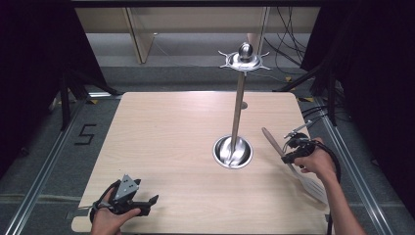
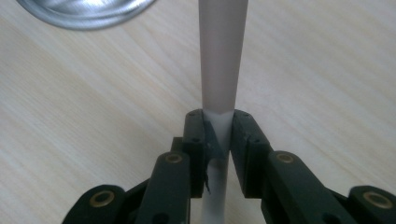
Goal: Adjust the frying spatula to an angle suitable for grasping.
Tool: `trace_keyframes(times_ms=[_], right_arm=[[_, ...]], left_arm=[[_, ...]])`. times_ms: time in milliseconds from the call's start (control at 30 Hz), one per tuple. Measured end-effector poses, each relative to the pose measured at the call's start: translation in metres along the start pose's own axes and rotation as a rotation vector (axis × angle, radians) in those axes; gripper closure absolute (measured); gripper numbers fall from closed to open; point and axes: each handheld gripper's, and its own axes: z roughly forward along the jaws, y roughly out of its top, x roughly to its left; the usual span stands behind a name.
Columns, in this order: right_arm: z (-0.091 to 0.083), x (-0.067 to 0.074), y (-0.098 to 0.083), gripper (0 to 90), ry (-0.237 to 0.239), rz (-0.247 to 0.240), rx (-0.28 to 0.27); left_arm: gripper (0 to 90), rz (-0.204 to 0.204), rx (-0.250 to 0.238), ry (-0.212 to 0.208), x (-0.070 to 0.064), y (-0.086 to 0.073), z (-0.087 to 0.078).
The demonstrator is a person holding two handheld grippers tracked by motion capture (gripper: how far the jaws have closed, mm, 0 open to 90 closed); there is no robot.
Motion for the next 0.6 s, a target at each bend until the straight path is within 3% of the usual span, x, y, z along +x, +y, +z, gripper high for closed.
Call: trace_keyframes(times_ms=[33, 100, 167, 233, 267, 333, 367, 400, 500, 533, 567, 600], right_arm=[[-0.005, 0.0, -0.002, 77.4, 0.004, 0.003, -0.026], [-0.013, 0.0, -0.006, 77.4, 0.009, 0.003, -0.065], [-0.023, 0.0, -0.011, 77.4, 0.012, 0.027, -0.097], [-0.029, -0.005, -0.017, 77.5, 0.0, -0.006, -0.156], [-0.033, -0.005, -0.019, 77.4, 0.005, 0.007, -0.172], [-0.04, -0.007, -0.024, 77.5, 0.004, -0.004, -0.21], [-0.045, -0.009, -0.027, 77.4, 0.005, -0.01, -0.226], [-0.049, -0.01, -0.03, 77.4, 0.006, -0.023, -0.259], [-0.058, -0.007, -0.038, 77.5, 0.001, 0.045, -0.341], [-0.061, -0.009, -0.04, 77.5, -0.013, 0.021, -0.349], [-0.065, -0.011, -0.042, 77.5, -0.007, -0.005, -0.368], [-0.068, -0.011, -0.043, 77.5, -0.009, 0.002, -0.378]], left_arm=[[15.4, 0.018, 0.012, 0.007, 0.001, 0.0, -0.001], [15.4, 0.005, 0.006, -0.001, 0.0, 0.0, 0.0], [15.3, 0.039, 0.031, -0.002, 0.002, 0.0, 0.0], [15.4, 0.023, 0.02, -0.011, 0.0, 0.0, 0.0], [15.4, 0.019, 0.01, -0.005, 0.0, 0.001, 0.0], [15.4, 0.021, 0.007, -0.006, 0.0, 0.001, -0.001], [15.3, -0.002, 0.006, -0.01, 0.0, 0.0, 0.0], [15.4, 0.009, 0.012, -0.003, 0.001, 0.0, 0.0], [15.4, 0.0, 0.005, -0.007, 0.0, 0.0, 0.0], [15.3, 0.047, 0.034, -0.007, 0.003, 0.001, -0.003], [15.4, 0.058, 0.031, -0.008, 0.003, 0.001, -0.002], [15.4, 0.036, 0.014, -0.008, 0.001, 0.001, -0.001]])
